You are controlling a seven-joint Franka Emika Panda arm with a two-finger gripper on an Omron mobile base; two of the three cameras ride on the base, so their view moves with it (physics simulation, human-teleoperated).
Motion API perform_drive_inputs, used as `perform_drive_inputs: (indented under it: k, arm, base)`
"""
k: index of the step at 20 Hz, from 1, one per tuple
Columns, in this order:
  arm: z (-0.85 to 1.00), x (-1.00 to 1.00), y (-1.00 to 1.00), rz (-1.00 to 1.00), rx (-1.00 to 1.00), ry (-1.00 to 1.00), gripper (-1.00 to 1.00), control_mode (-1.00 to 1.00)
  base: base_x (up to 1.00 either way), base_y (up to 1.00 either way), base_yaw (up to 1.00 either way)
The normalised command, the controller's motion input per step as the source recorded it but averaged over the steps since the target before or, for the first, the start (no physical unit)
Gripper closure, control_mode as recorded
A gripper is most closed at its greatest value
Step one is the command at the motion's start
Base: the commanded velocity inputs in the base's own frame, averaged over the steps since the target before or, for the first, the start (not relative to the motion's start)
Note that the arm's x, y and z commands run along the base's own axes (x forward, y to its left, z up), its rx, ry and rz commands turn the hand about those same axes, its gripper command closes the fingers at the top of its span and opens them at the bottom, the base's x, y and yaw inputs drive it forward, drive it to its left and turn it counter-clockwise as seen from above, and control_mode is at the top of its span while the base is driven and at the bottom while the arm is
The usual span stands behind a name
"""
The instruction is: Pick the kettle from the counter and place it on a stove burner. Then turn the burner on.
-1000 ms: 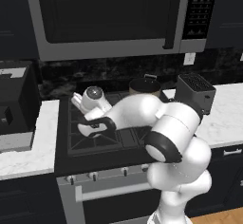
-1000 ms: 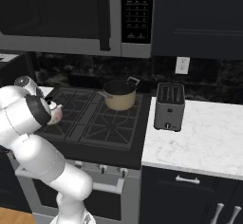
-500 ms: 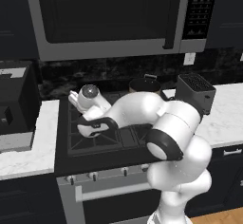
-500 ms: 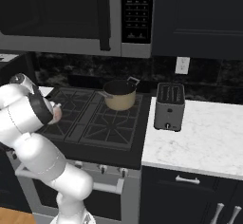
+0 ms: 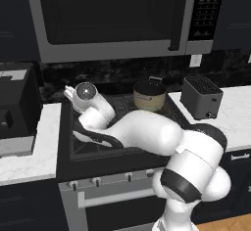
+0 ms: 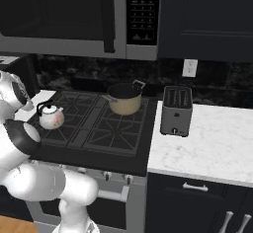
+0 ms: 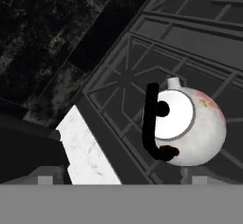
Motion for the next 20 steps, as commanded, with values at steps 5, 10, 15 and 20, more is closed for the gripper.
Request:
perform_drive_inputs:
  k: [5,10,15,20]
  arm:
    - [-0.47,-1.0,-0.05,0.23,-0.17,-0.08,-1.0,-1.0]
    - [-1.0,-1.0,0.25,0.32,-0.39,0.0,-1.0,-1.0]
    - [-1.0,-1.0,0.77,0.31,-0.59,0.0,-1.0,-1.0]
    - [-1.0,-0.97,1.0,0.3,-0.69,-0.05,-1.0,-1.0]
  base:
    - [0.0,0.0,0.0]
    - [0.0,0.0,0.0]
    - [0.0,0.0,0.0]
    - [0.0,0.0,0.0]
